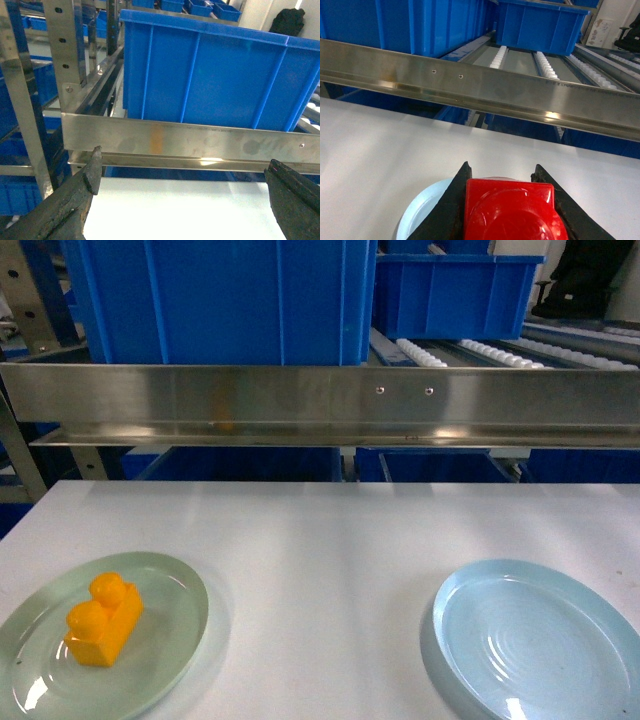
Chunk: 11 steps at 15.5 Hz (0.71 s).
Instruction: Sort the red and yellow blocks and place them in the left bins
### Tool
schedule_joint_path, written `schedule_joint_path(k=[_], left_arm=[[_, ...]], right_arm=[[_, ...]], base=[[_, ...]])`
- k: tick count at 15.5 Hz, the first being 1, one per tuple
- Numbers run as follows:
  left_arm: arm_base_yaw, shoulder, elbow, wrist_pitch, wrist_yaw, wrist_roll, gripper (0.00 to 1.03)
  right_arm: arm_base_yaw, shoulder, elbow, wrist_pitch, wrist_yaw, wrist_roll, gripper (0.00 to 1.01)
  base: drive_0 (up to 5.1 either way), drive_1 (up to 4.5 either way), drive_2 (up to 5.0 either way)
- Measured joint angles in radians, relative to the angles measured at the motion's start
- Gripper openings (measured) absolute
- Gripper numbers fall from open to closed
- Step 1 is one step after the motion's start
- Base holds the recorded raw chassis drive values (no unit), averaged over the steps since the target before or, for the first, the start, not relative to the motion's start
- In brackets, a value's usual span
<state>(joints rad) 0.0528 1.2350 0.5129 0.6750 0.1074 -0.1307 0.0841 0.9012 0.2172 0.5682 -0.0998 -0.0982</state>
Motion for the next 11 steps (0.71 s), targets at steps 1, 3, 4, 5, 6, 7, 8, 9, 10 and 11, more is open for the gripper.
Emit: schedule_joint_path(k=[1,3,4,5,6,7,8,9,10,11], left_arm=[[-0.021,0.057,0.041,0.008,-0.003,0.002,0.98],[-0.045,0.19,0.1,0.0,0.003,0.0,0.98],[-0.051,0.259,0.101,0.011,-0.043,0.007,0.98],[-0.051,0.322,0.1,-0.013,-0.069,0.014,0.98],[-0.052,0.348,0.082,0.0,-0.105,0.021,0.98],[-0.057,0.351,0.06,0.0,-0.108,0.024,0.98],[-0.077,0.348,0.04,0.008,-0.132,0.033,0.98],[-0.095,0.348,0.018,0.0,-0.143,0.032,0.98],[-0.113,0.355,-0.011,0.003,-0.151,0.032,0.98],[-0.12,0.37,-0.03,0.012,-0.155,0.031,0.98]], right_arm=[[0.0,0.0,0.0,0.0,0.0,0.0,0.28],[0.0,0.0,0.0,0.0,0.0,0.0,0.28],[0.0,0.0,0.0,0.0,0.0,0.0,0.28],[0.0,0.0,0.0,0.0,0.0,0.0,0.28],[0.0,0.0,0.0,0.0,0.0,0.0,0.28],[0.0,0.0,0.0,0.0,0.0,0.0,0.28],[0.0,0.0,0.0,0.0,0.0,0.0,0.28],[0.0,0.0,0.0,0.0,0.0,0.0,0.28],[0.0,0.0,0.0,0.0,0.0,0.0,0.28],[0.0,0.0,0.0,0.0,0.0,0.0,0.28]], base=[[0.0,0.0,0.0],[0.0,0.0,0.0],[0.0,0.0,0.0],[0.0,0.0,0.0],[0.0,0.0,0.0],[0.0,0.0,0.0],[0.0,0.0,0.0],[0.0,0.0,0.0],[0.0,0.0,0.0],[0.0,0.0,0.0]])
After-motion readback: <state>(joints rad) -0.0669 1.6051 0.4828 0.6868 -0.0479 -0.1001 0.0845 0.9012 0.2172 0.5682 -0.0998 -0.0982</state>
